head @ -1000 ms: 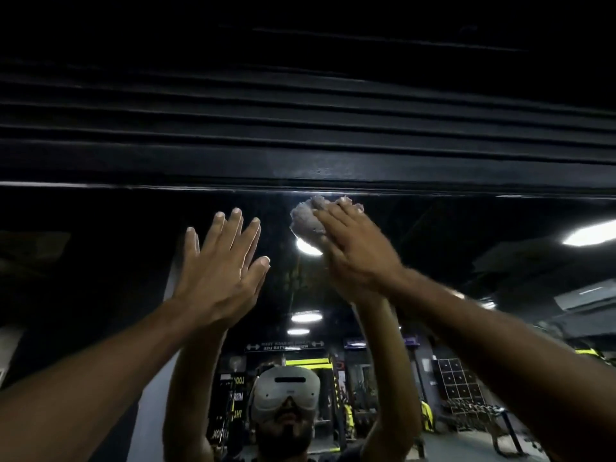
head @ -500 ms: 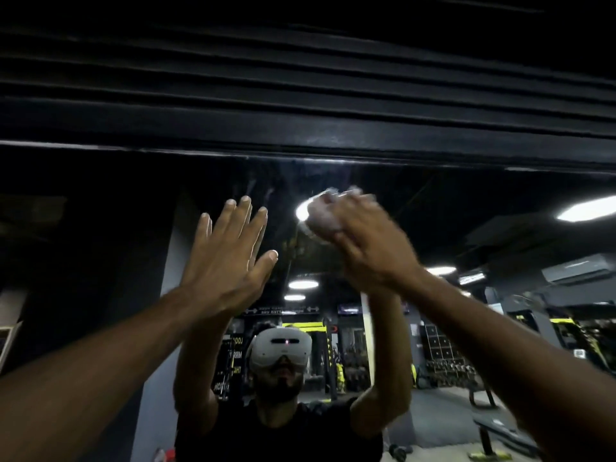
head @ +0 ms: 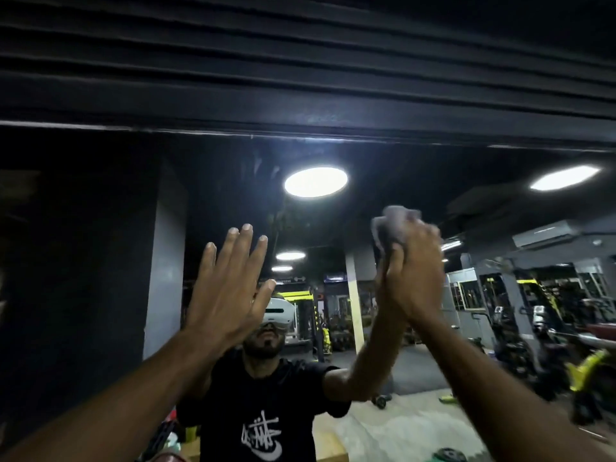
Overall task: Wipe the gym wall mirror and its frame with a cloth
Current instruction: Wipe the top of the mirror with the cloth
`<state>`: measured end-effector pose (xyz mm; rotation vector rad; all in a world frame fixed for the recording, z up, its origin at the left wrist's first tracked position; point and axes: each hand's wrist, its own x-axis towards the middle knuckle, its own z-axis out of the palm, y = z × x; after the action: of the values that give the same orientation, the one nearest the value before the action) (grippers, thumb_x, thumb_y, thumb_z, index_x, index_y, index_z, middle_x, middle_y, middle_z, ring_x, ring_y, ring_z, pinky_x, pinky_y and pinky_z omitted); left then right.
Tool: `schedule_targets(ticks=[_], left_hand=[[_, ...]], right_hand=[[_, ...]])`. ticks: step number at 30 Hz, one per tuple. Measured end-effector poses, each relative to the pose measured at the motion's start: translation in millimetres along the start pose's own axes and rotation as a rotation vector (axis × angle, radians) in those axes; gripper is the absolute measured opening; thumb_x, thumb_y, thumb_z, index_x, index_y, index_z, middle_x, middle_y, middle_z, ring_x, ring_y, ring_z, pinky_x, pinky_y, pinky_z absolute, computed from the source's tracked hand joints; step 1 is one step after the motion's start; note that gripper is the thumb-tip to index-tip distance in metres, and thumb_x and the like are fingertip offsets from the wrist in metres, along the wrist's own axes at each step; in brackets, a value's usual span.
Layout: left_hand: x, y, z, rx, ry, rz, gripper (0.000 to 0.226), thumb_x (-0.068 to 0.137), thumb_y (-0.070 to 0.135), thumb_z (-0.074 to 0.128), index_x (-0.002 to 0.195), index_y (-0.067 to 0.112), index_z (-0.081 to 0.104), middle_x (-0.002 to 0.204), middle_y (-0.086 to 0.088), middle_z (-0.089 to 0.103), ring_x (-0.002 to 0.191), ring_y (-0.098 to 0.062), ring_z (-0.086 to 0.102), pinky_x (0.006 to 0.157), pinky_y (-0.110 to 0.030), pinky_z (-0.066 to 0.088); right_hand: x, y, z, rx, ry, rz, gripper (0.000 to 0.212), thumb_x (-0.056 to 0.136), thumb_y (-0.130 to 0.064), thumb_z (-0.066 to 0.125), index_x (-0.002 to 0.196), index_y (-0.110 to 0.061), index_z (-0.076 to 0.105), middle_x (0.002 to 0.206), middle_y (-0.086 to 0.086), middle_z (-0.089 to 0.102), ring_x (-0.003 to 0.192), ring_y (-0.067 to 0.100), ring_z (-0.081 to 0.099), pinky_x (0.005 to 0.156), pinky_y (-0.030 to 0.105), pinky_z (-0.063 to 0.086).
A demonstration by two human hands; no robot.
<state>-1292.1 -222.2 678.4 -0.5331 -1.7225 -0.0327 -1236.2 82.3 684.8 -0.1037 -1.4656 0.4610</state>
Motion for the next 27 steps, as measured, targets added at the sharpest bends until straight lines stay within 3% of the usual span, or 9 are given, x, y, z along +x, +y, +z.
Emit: schedule_targets(ticks=[2, 6, 8, 11, 13, 18, 20, 25, 27], left_hand=[[-4.7, -4.1, -1.0, 0.001, -0.012, 0.019, 0.075, 0.099, 0.056, 0.023, 0.164, 0.02, 0.009, 0.172, -0.007, -0.002, 0.158, -0.024, -0.002, 0.127, -0.052, 0.005], [-10.9, -7.4, -3.4, -0.023, -0.009, 0.044, 0.075, 0.099, 0.055, 0.029, 0.164, 0.02, 0.013, 0.171, -0.007, 0.002, 0.158, -0.024, 0.002, 0.127, -0.05, 0.006], [-11.5, -12.3, -6.9, -0.037, -0.008, 0.045, 0.075, 0.099, 0.055, 0.029, 0.164, 0.021, 0.013, 0.171, -0.006, 0.002, 0.158, -0.024, 0.002, 0.127, -0.048, 0.007], [-5.3, -31.5, -15.0, -0.085, 0.009, -0.004, 0.074, 0.098, 0.054, 0.029, 0.163, 0.022, 0.013, 0.172, -0.005, 0.003, 0.158, -0.022, 0.001, 0.124, -0.042, 0.003], [4.7, -46.8, -20.6, -0.046, 0.024, -0.029, 0.073, 0.098, 0.055, 0.026, 0.163, 0.025, 0.013, 0.172, -0.004, 0.004, 0.158, -0.021, 0.001, 0.125, -0.044, -0.002], [51.8, -83.4, -44.7, 0.048, 0.098, -0.173, 0.066, 0.101, 0.053, 0.033, 0.16, 0.028, 0.018, 0.17, -0.006, 0.012, 0.156, -0.028, 0.011, 0.123, -0.059, 0.014], [62.2, -95.2, -52.3, 0.1, 0.092, -0.177, 0.063, 0.101, 0.052, 0.039, 0.157, 0.029, 0.026, 0.168, -0.006, 0.019, 0.153, -0.029, 0.019, 0.118, -0.063, 0.022], [67.0, -115.2, -54.7, 0.11, 0.094, -0.169, 0.066, 0.1, 0.056, 0.035, 0.16, 0.03, 0.02, 0.169, -0.004, 0.012, 0.155, -0.027, 0.013, 0.12, -0.06, 0.018], [68.8, -119.8, -55.9, 0.094, 0.11, -0.142, 0.068, 0.099, 0.061, 0.033, 0.159, 0.032, 0.022, 0.169, -0.004, 0.014, 0.155, -0.025, 0.013, 0.122, -0.059, 0.013]], right_hand=[[-29.2, -24.8, 11.2, -0.071, 0.101, 0.219, 0.057, 0.104, -0.032, 0.041, 0.158, -0.02, 0.025, 0.159, 0.009, 0.037, 0.151, 0.03, 0.026, 0.123, 0.055, 0.025], [-104.0, -61.6, 20.0, -0.043, -0.246, -0.475, 0.063, 0.107, -0.032, 0.043, 0.163, -0.031, 0.014, 0.172, -0.008, 0.005, 0.158, 0.016, -0.002, 0.128, 0.039, -0.004], [-81.1, -42.7, 13.1, -0.048, -0.319, -0.6, 0.062, 0.108, -0.035, 0.041, 0.162, -0.034, 0.012, 0.172, -0.011, 0.006, 0.158, 0.014, 0.0, 0.127, 0.038, -0.004], [-32.1, -42.5, 15.7, -0.012, -0.099, -0.039, 0.062, 0.105, -0.031, 0.046, 0.16, -0.022, 0.022, 0.167, 0.003, 0.025, 0.155, 0.026, 0.019, 0.126, 0.055, 0.019], [-22.7, -83.2, 30.8, -0.088, 0.038, 0.21, 0.062, 0.103, -0.033, 0.047, 0.158, -0.016, 0.023, 0.164, 0.012, 0.028, 0.152, 0.033, 0.022, 0.125, 0.054, 0.02], [-33.5, -148.3, 53.1, -0.06, -0.273, -0.593, 0.059, 0.107, -0.037, 0.038, 0.162, -0.026, 0.019, 0.171, -0.001, 0.012, 0.158, 0.021, -0.001, 0.128, 0.045, 0.004], [1.3, -133.0, 45.7, -0.037, -0.322, -0.686, 0.057, 0.106, -0.04, 0.036, 0.161, -0.031, 0.023, 0.168, -0.003, 0.024, 0.156, 0.018, 0.014, 0.128, 0.045, 0.013], [69.1, -150.0, 54.5, -0.084, 0.099, 0.076, 0.058, 0.102, -0.032, 0.049, 0.153, -0.011, 0.031, 0.151, 0.016, 0.044, 0.141, 0.035, 0.039, 0.12, 0.051, 0.03], [45.6, -187.8, 76.7, -0.052, 0.083, -0.06, 0.058, 0.103, -0.031, 0.046, 0.155, -0.012, 0.029, 0.157, 0.014, 0.038, 0.146, 0.035, 0.033, 0.123, 0.05, 0.025]])
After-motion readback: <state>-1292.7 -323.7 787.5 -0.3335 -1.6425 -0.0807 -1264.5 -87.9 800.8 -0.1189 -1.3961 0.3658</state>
